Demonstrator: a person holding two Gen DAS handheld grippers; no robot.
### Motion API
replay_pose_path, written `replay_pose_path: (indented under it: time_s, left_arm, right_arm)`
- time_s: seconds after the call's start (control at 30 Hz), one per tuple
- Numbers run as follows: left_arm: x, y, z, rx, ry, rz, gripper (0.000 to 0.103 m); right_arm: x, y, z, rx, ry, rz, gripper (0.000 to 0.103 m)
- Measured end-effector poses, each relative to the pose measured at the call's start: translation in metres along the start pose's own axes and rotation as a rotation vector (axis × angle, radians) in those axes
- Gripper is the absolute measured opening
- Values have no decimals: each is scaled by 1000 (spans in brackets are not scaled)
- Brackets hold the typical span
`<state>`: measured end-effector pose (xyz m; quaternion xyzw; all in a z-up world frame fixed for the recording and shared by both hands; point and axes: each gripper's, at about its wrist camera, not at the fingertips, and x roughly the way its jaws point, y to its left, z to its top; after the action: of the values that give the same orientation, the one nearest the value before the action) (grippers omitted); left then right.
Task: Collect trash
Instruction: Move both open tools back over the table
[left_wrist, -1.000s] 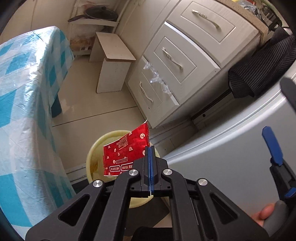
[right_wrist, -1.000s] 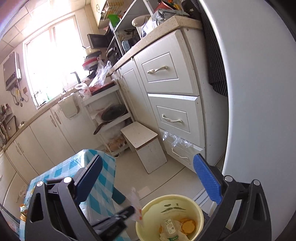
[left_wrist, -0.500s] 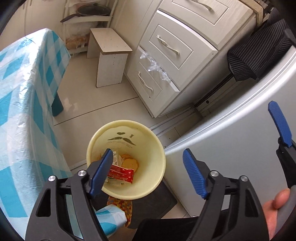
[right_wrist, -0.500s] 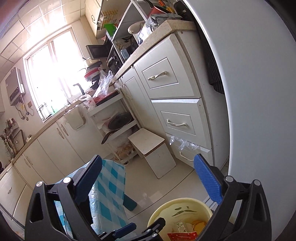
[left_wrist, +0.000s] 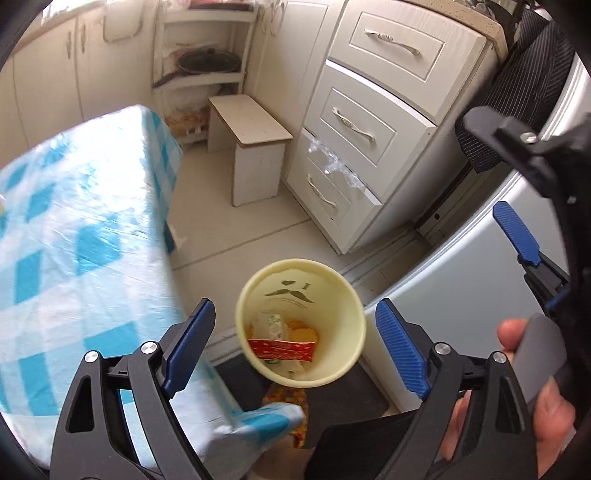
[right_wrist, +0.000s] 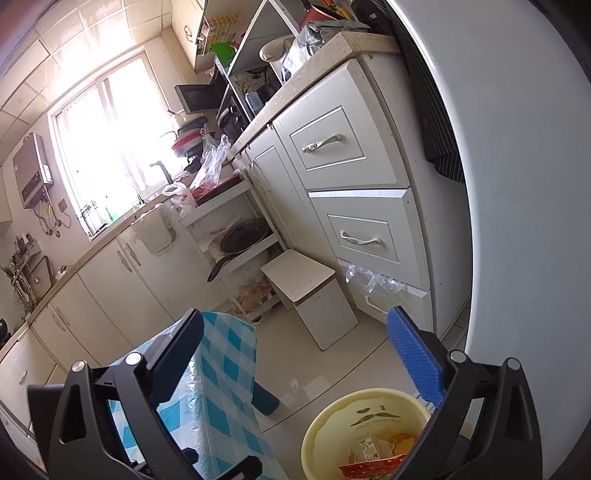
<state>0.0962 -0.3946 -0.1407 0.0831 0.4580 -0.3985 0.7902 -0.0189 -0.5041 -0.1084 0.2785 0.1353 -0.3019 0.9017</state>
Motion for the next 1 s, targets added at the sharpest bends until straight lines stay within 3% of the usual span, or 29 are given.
replay_pose_path:
  time_s: [0.53,0.83,1.0]
  left_arm:
    - [-95,71,-15,74,-123,234,90]
    - [-145,161,-29,-30,-169,358,91]
    - [-178,250,-42,-217,-196,475,92]
  right_arm:
    - [34,61,-36,-160,196,72,95]
    - [45,126,-75,-317,346,195,95]
    - [33,181,-109,-423,477,403,95]
